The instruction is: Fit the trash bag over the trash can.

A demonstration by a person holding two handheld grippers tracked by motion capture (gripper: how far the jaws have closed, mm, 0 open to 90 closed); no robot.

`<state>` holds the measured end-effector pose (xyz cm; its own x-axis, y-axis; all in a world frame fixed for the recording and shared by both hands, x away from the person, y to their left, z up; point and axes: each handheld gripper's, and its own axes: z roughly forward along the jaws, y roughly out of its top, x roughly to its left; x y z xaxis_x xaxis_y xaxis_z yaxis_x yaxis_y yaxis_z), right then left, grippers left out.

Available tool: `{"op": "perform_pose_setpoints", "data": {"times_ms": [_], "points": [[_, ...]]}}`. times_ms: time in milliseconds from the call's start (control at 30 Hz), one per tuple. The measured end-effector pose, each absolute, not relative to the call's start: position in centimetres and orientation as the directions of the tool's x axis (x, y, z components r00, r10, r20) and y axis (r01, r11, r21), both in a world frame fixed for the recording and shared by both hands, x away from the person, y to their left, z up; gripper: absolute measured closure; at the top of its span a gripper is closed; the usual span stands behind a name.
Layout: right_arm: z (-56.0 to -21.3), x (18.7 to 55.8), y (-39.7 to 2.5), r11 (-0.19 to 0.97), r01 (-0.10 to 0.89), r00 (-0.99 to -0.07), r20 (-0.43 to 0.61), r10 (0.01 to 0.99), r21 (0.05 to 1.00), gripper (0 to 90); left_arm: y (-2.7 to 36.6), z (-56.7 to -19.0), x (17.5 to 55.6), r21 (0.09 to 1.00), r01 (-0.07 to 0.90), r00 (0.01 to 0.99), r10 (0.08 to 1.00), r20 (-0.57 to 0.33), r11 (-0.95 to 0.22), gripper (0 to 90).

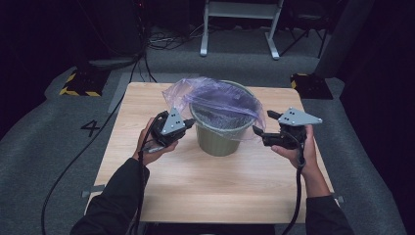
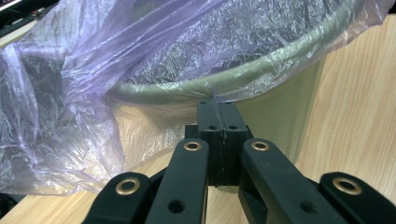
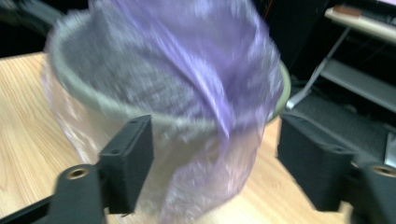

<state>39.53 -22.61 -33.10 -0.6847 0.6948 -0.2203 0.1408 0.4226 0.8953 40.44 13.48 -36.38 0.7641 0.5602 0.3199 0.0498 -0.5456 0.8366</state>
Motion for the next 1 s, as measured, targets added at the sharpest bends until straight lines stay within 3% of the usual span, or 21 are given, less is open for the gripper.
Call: {"op": "perform_pose_setpoints", "data": {"times_ms": [67,200,267,367,467,533,733,1000], "points": [[-31.8,39.0,-22.1,0.434,0.098,-0.694,-0.251,0.675,0.896,24.2,13.4,-36.4,40.3,0.831,0.047,0.768,0.552,0.325,-0.555,90.0],[-29.9,39.3,-20.6,0.438,0.053,-0.721,-0.269,0.639,0.897,32.7,13.3,-36.4,40.3,0.829,0.046,0.775,0.544,0.322,-0.557,90.0],[-29.7,40.3,-19.3,0.499,0.051,-0.723,-0.312,0.616,0.865,36.2,13.2,-36.6,40.4,0.828,0.047,0.779,0.539,0.32,-0.559,90.0],[-30.0,42.2,-17.7,0.546,0.087,-0.77,-0.292,0.568,0.833,41.7,13.0,-36.7,40.7,0.828,0.044,0.788,0.528,0.315,-0.56,90.0],[-30.3,43.7,-16.8,0.587,0.108,-0.78,-0.297,0.55,0.803,52.9,12.7,-36.9,40.8,0.825,0.042,0.796,0.518,0.314,-0.564,90.0],[-30.4,44.4,-16.5,0.615,0.122,-0.77,-0.317,0.554,0.779,65.1,12.5,-37.0,40.9,0.816,0.041,0.801,0.506,0.318,-0.577,90.0],[-30.2,45.5,-17.4,0.515,0.189,-0.746,-0.219,0.629,0.836,88.7,11.9,-37.7,41.0,0.783,0.037,0.81,0.478,0.341,-0.621,90.0],[-30.1,46.3,-18.9,0.463,0.218,-0.671,-0.213,0.711,0.859,90.0,11.5,-38.7,40.7,0.742,0.02,0.837,0.418,0.354,-0.67,90.0]]}}
